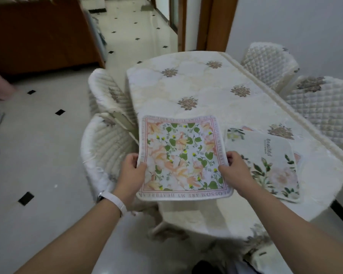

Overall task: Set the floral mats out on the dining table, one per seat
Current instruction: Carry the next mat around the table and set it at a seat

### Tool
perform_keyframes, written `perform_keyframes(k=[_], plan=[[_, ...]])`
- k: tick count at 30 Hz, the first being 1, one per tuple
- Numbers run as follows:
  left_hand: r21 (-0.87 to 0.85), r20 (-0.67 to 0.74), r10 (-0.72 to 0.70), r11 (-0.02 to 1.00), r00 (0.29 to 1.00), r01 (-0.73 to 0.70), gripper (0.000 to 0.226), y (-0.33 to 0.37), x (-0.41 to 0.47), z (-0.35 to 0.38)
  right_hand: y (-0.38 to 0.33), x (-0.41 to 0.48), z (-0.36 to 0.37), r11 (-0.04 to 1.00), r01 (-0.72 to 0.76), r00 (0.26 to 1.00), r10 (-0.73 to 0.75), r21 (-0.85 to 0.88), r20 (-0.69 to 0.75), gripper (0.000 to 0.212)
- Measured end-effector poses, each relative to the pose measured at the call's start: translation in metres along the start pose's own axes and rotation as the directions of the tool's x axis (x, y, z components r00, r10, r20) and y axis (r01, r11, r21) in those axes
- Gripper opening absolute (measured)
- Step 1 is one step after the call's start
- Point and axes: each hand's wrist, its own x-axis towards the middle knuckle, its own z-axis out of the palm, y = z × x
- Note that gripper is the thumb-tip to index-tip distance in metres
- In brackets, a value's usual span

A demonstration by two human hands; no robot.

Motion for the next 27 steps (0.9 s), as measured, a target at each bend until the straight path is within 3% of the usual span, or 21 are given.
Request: perform_keyframes(k=[5, 12, 19, 27], plan=[[-0.058, -0.154, 0.063, 0.996, 0.986, -0.073, 0.015, -0.005, -0.029, -0.136, -0.072, -0.054, 0.103, 0.986, 0.161, 0.984, -0.163, 0.035, 0.074, 0.028], [-0.129, -0.380, 0.028, 0.988, 0.925, -0.082, 0.015, -0.060, -0.076, -0.292, -0.137, -0.123, 0.237, 0.954, 0.297, 0.927, -0.297, 0.035, 0.230, 0.028], [-0.203, -0.524, -0.064, 0.978, 0.849, -0.051, 0.021, -0.099, -0.102, -0.375, -0.178, -0.152, 0.318, 0.916, 0.401, 0.840, -0.372, 0.010, 0.395, 0.028], [-0.246, -0.539, -0.103, 0.969, 0.836, -0.039, 0.018, -0.104, -0.058, -0.415, -0.204, -0.121, 0.374, 0.927, 0.374, 0.830, -0.350, 0.032, 0.434, 0.025]])
